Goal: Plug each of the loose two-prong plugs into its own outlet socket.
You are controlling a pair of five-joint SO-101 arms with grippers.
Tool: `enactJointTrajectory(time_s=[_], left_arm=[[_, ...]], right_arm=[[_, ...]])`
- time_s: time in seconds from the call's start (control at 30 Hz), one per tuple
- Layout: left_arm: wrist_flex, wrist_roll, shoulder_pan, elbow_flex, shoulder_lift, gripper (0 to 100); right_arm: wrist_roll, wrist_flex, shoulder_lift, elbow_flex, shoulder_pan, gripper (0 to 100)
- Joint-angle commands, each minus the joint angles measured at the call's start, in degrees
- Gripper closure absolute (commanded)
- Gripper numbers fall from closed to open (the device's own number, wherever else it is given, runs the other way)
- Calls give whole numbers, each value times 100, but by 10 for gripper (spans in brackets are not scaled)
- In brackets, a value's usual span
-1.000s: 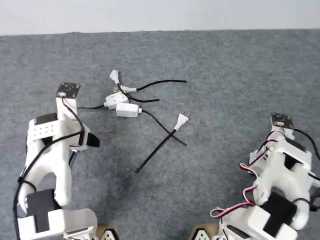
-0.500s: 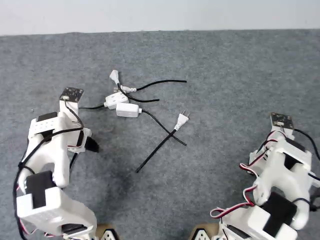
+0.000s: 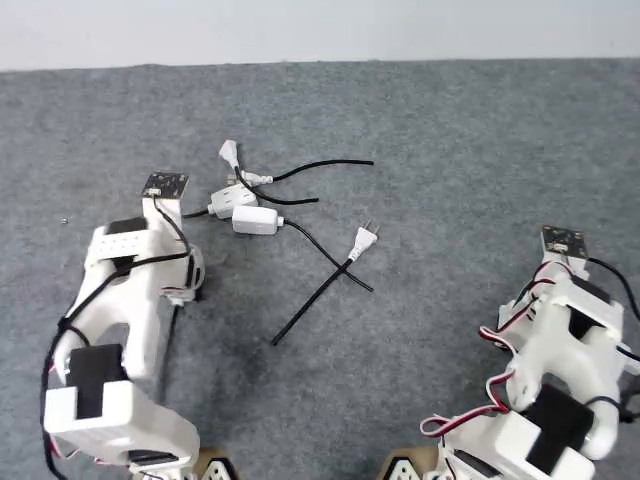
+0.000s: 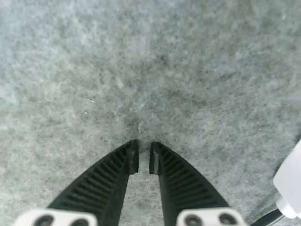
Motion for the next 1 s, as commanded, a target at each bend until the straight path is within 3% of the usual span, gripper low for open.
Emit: enactJointTrajectory(time_s=[0.0,0.13,0.27,0.4,0.5,0.57,0.83,0.97], left_arm=[[141,2215,571,-382,-448,986],[387,3305,958,-497,-519,986],[519,3754,1424,-57,-545,986],[-9,3675,1749,629,-571,987],[-545,2910,2013,1077,-571,984],[-387,2497,2066,1077,-695,975],[-308,2426,2110,1815,-1530,689],[-281,2400,2057,2229,-2286,688]], right_arm=[[18,-127,-207,-9,66,920],[18,-127,-198,-9,66,920],[18,-127,-198,-9,66,920],[18,-127,-198,-9,66,920],[18,-127,-198,-9,66,920],[18,-127,-198,-9,66,920],[18,-127,-198,-9,66,920],[0,-127,-198,-9,48,920]])
